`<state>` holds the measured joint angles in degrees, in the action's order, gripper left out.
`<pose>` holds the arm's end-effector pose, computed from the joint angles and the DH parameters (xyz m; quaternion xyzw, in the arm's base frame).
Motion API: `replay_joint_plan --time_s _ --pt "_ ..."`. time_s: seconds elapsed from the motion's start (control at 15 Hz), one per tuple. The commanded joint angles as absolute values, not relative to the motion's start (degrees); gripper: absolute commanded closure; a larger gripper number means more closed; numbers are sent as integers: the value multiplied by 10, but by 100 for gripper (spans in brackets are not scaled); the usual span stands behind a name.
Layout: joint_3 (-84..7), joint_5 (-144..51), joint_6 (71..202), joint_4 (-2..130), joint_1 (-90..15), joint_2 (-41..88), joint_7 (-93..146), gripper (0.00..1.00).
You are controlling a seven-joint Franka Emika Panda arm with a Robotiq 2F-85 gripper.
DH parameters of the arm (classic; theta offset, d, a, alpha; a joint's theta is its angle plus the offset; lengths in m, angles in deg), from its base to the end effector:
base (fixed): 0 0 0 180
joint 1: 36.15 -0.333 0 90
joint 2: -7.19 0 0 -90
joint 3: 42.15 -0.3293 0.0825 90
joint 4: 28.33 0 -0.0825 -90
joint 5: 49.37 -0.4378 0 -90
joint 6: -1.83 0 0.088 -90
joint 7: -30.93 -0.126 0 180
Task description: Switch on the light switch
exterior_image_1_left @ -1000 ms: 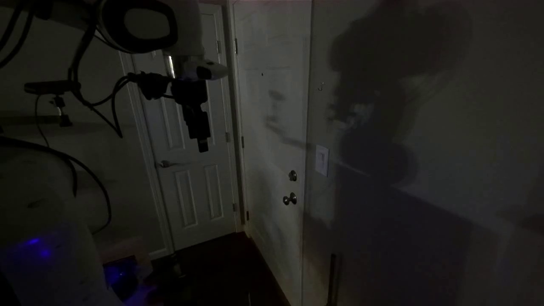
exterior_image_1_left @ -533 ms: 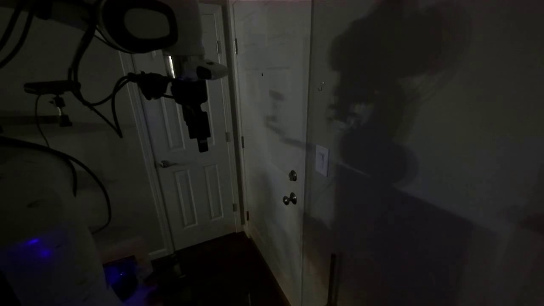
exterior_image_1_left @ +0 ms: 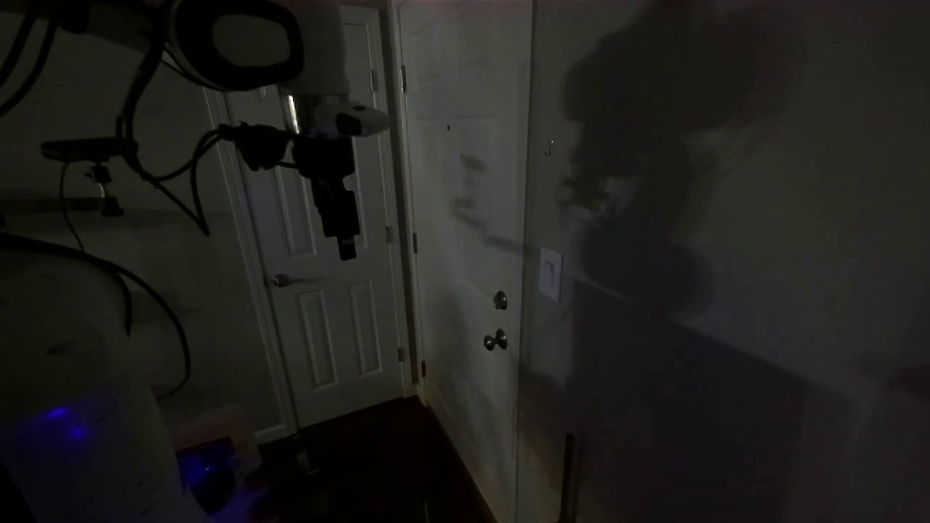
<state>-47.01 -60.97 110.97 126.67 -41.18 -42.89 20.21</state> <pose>0.3352 0.0744 0.4551 -0.9960 0.0508 -0.0257 0.0694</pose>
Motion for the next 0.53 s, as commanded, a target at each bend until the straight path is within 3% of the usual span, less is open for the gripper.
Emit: replay_joint_plan --time_s 0.0,0.47 --pt "-474 -616 1112 1266 -408 -427 207 0" --pt "-476 -613 1175 1247 -404 -358 214 0"
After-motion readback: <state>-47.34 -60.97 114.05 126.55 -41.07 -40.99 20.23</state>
